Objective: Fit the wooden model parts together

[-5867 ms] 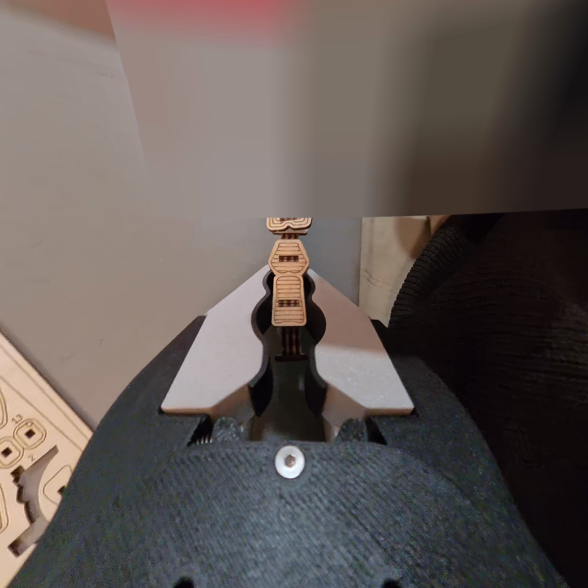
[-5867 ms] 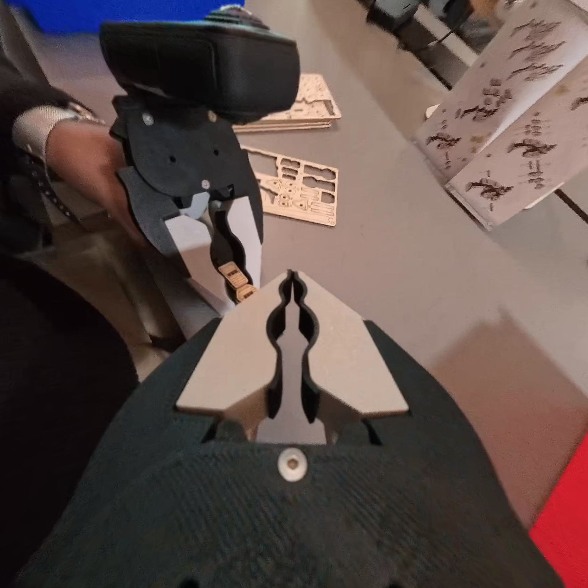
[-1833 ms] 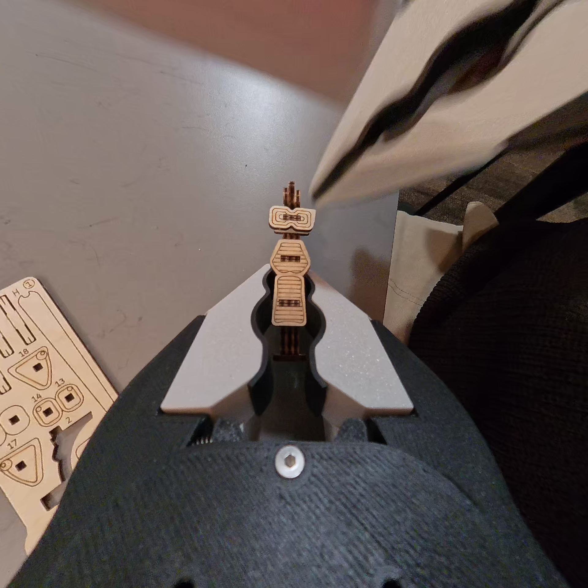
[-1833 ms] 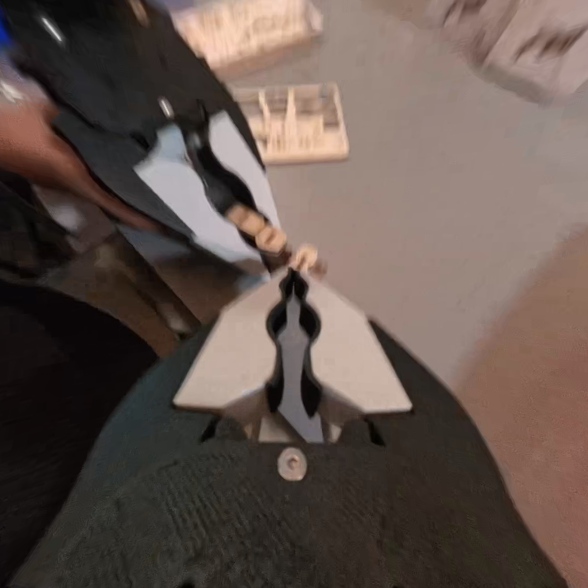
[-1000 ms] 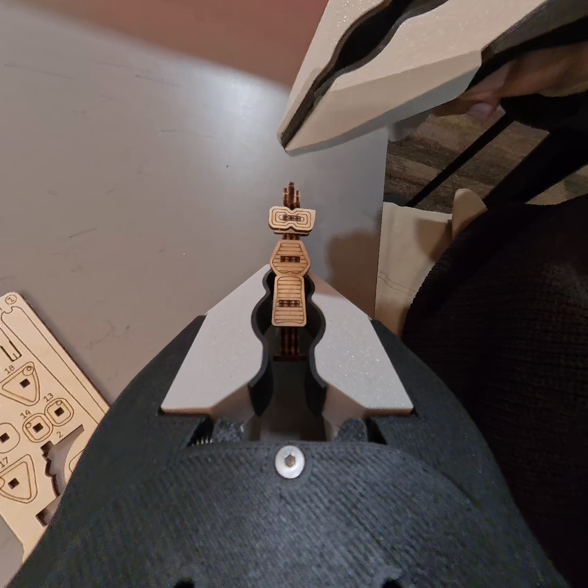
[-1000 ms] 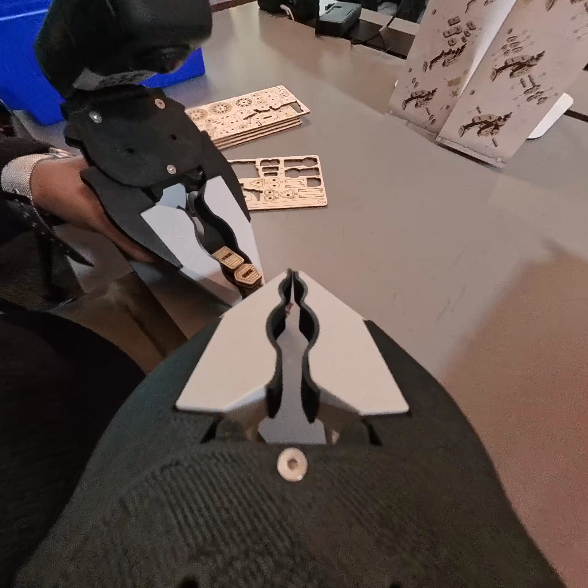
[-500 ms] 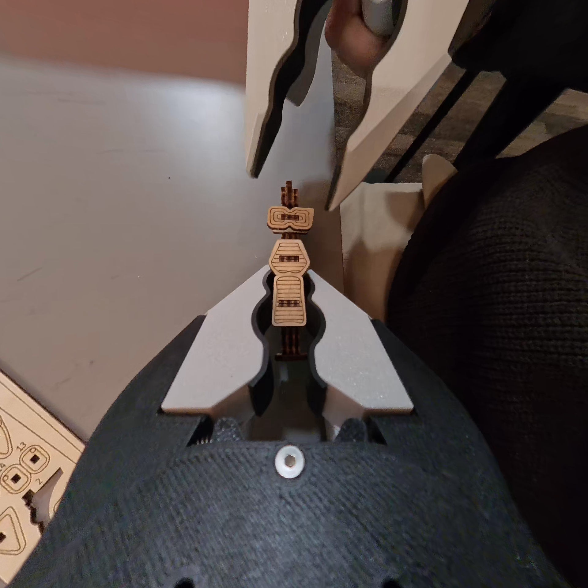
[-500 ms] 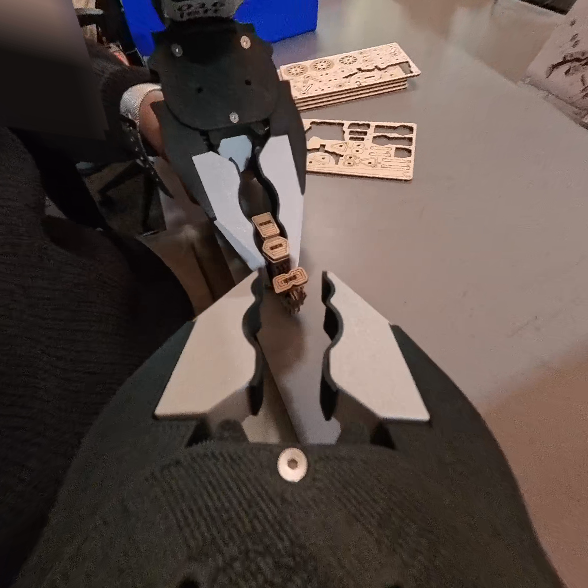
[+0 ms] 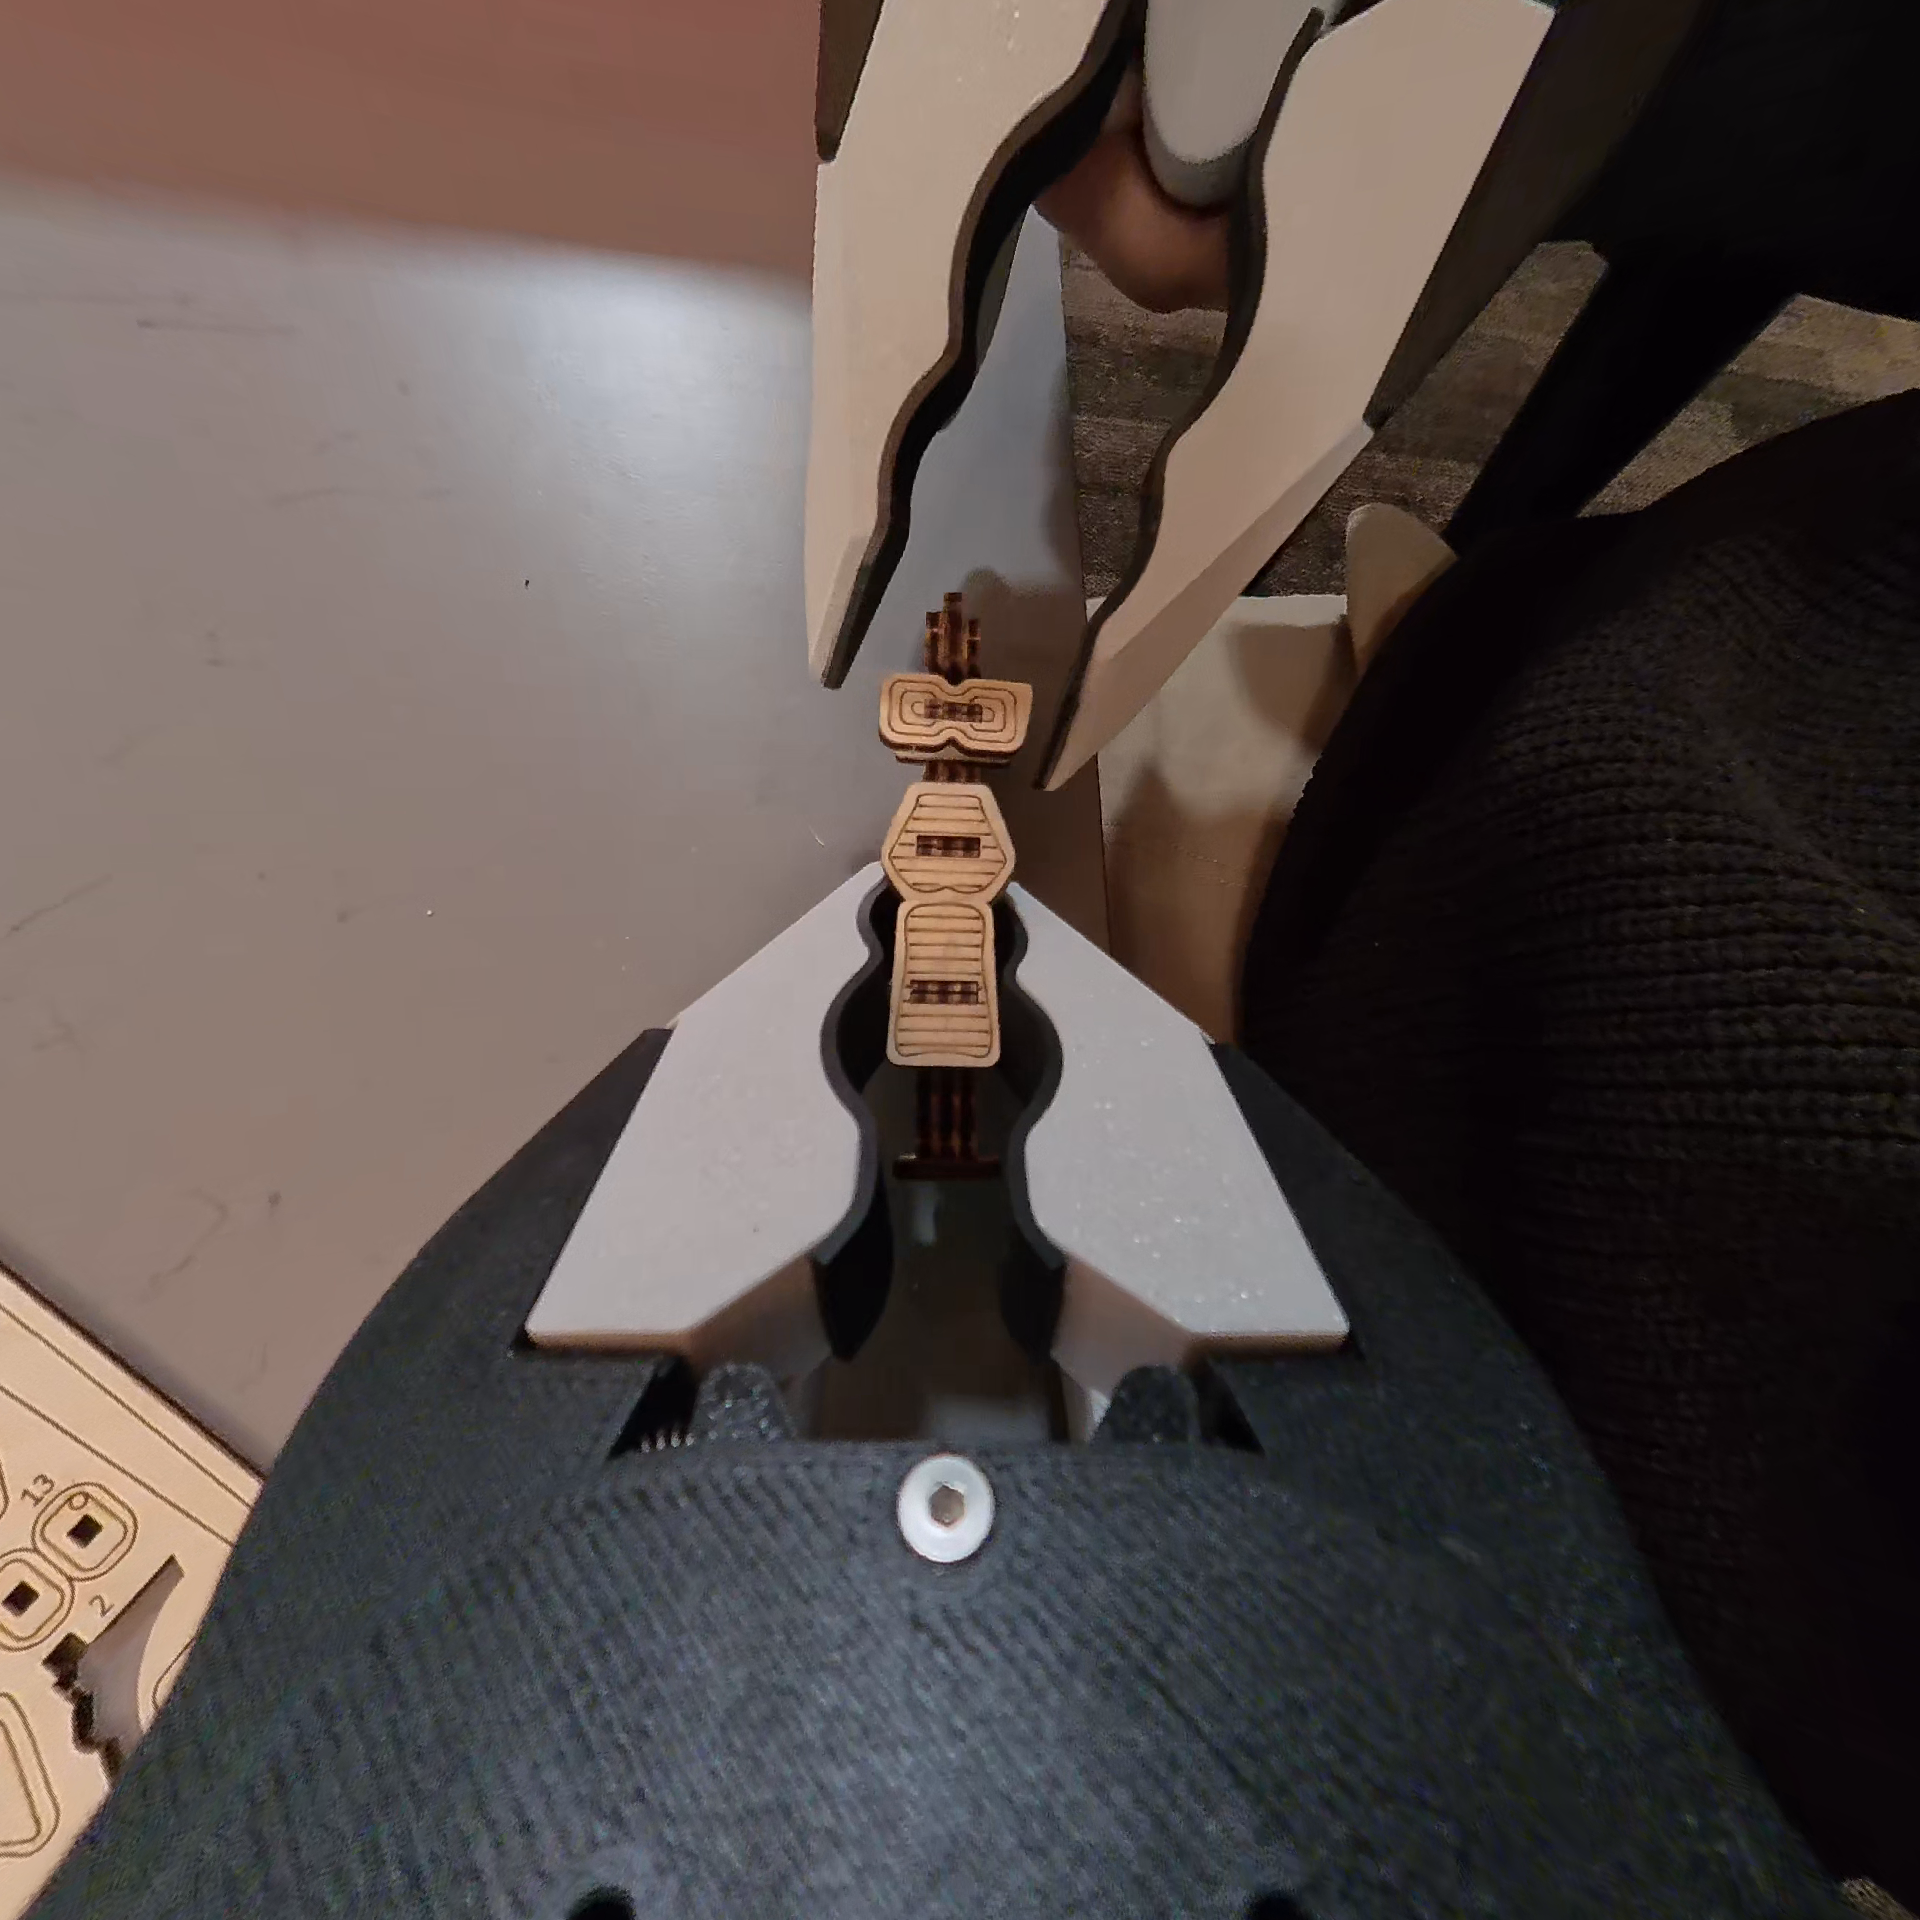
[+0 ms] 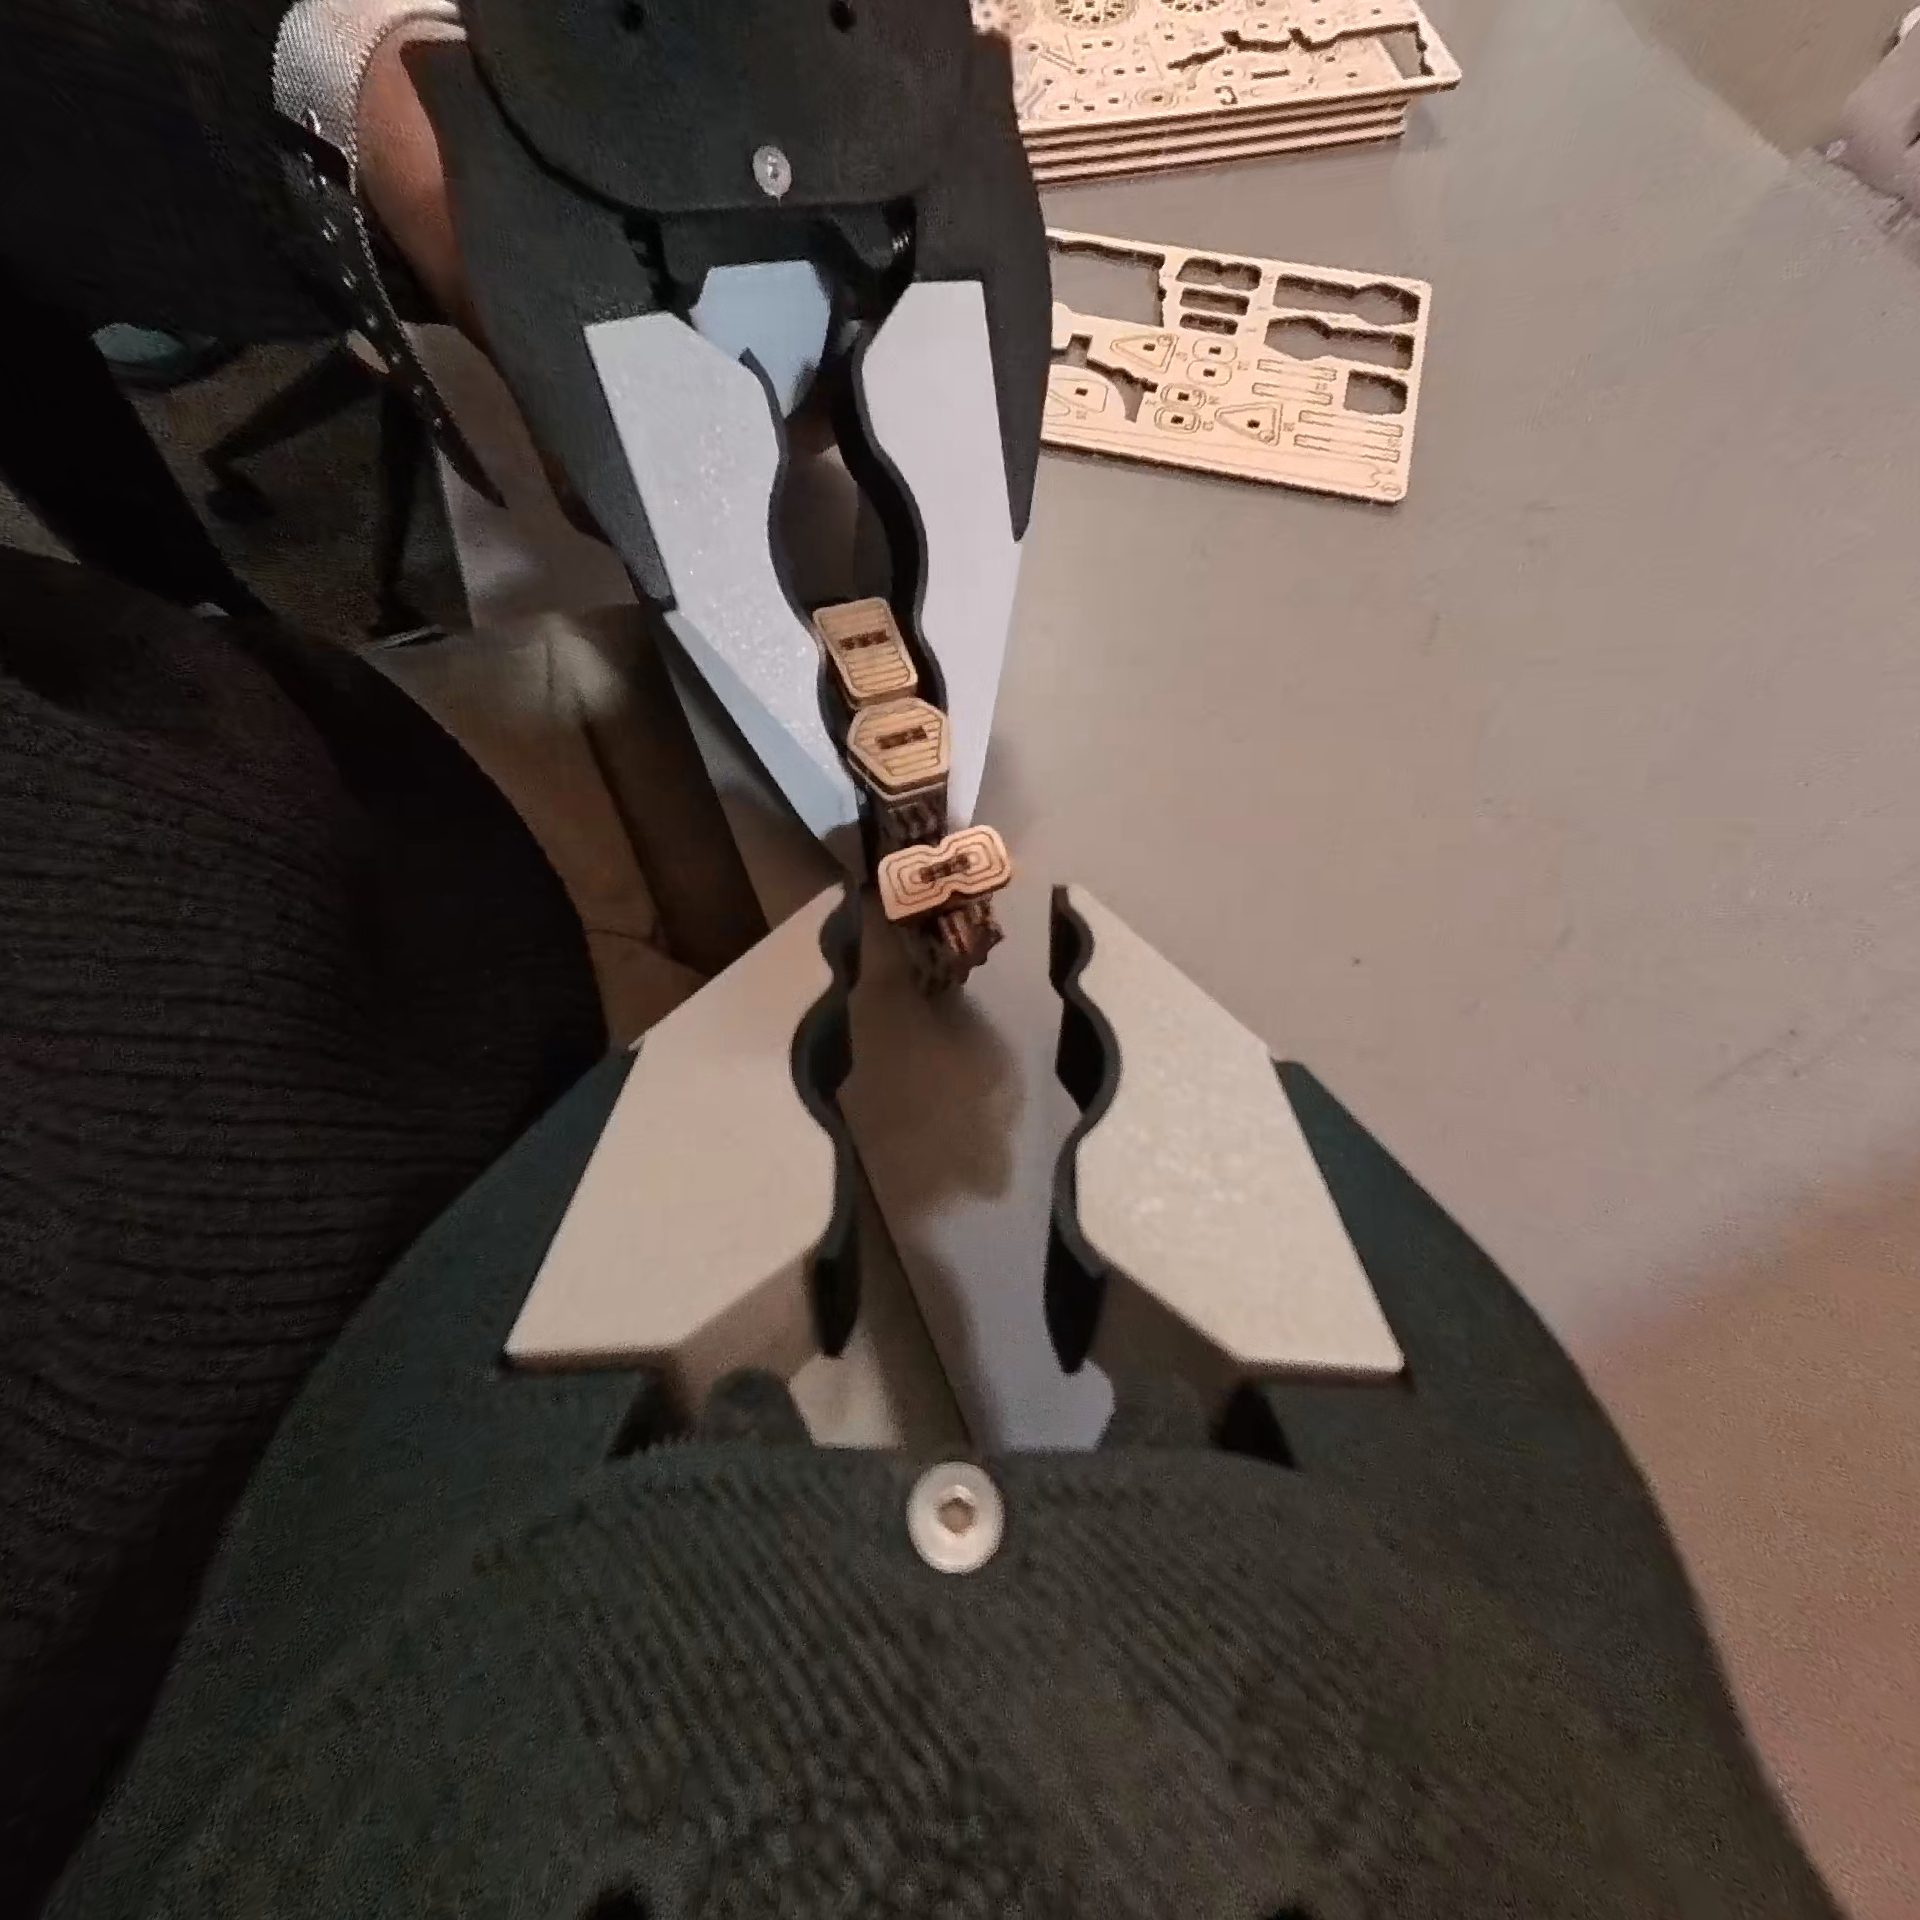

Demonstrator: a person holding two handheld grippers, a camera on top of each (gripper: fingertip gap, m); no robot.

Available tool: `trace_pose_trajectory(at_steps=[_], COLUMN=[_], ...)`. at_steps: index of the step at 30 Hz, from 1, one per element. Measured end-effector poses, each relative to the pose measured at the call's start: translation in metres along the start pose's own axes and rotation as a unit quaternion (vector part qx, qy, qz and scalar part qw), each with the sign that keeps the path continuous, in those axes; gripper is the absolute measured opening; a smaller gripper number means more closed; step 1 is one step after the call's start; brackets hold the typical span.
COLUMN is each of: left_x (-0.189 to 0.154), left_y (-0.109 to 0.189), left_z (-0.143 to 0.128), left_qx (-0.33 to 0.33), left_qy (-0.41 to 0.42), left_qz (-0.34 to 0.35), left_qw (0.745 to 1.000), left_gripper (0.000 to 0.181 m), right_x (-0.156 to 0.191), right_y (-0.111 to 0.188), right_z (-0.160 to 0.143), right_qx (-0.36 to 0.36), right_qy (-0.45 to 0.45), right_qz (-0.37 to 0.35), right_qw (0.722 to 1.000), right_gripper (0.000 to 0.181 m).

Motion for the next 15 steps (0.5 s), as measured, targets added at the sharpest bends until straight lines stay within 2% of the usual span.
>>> trace_pose_trajectory(at_steps=[8,11,15], left_x=[0.0,0.0,0.001], left_y=[0.0,0.0,0.0], left_z=[0.0,0.0,0.0], left_qx=[0.0,0.001,0.0], left_qy=[-0.003,-0.003,0.001], left_qz=[0.003,0.003,0.0], left_qw=[1.0,1.0,1.0], left_gripper=[0.014,0.014,0.015], right_x=[0.002,0.001,0.001], right_y=[-0.009,-0.011,-0.011], right_z=[-0.016,-0.017,-0.017], right_qx=[0.047,0.052,0.049], right_qy=[-0.006,-0.008,-0.014], right_qz=[0.004,0.002,0.003], right_qw=[0.999,0.999,0.999], right_gripper=[0.032,0.019,0.016])
Point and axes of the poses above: each gripper's, where its closed fingertips meet, y back along the fingers, z out of its top, x = y × z across the jaws, the point moved 1 cm from there along y, back along the fingers, and after that the axes turned 5 degrees about -y, right-handed, at the moved point
